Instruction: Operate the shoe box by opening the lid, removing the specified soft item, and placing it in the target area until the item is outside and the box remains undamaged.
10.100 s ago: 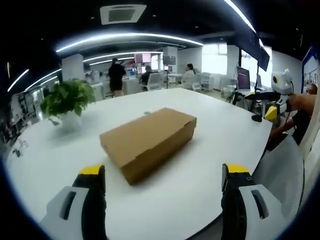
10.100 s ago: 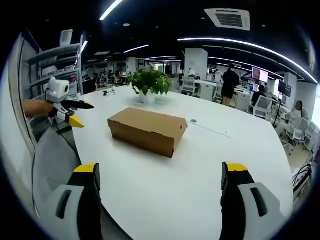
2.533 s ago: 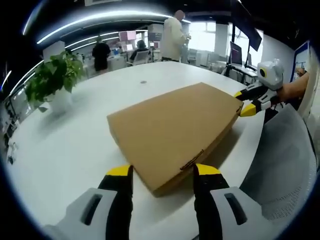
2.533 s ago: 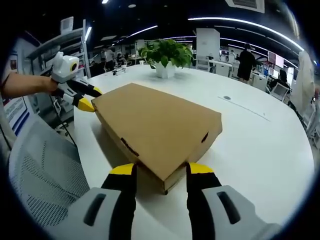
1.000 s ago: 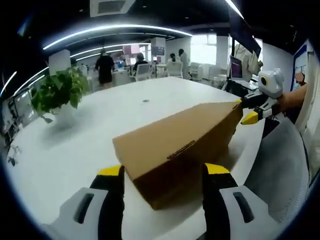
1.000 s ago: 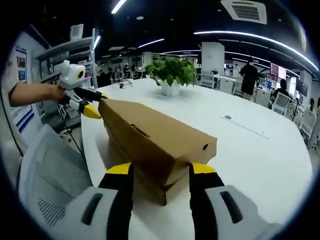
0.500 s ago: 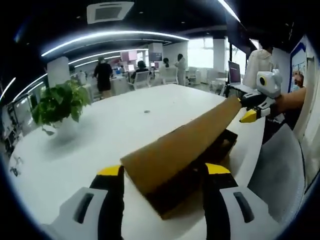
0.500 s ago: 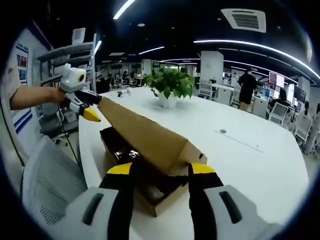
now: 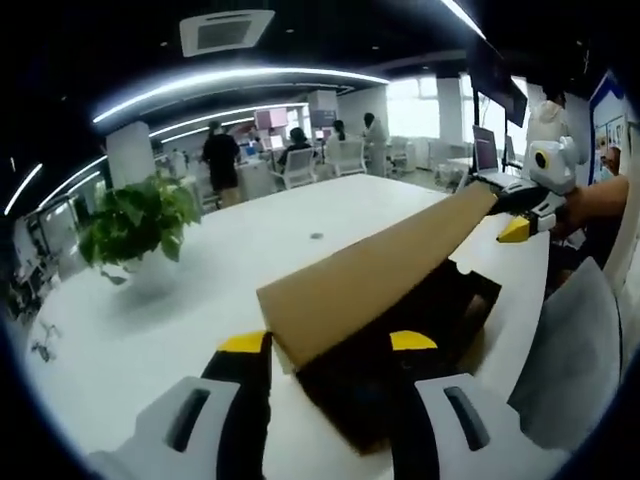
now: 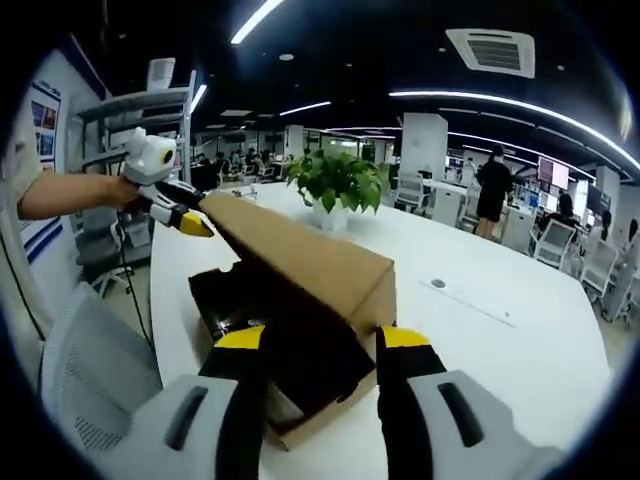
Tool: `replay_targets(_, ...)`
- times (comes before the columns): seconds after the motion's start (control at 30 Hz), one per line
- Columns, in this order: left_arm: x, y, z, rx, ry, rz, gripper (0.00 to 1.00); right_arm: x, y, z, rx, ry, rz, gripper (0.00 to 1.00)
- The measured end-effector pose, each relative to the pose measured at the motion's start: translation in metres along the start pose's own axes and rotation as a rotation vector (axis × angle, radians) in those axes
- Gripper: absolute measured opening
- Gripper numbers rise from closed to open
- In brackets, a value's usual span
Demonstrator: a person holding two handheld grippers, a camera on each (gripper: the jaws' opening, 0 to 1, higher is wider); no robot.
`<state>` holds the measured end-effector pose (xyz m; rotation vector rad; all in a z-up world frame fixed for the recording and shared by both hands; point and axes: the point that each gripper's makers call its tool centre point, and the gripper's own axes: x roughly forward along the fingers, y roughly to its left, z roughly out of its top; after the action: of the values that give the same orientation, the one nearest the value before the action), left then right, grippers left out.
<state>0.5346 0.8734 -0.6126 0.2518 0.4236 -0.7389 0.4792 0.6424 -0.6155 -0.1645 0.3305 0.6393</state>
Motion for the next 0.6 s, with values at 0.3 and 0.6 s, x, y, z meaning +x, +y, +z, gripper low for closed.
replay_targets(0.3,0.010,0.020,0.013,0.014,-0.012,0.050,0.28,0.008,-0.014,0.013,-0.020,-0.016,-0.010,0.38)
replay_targets(0.6,0.022,0.038,0.024,0.020,-0.021,0.103,0.15,0.018,-0.030,0.022,-0.044,-0.025,-0.022,0.37)
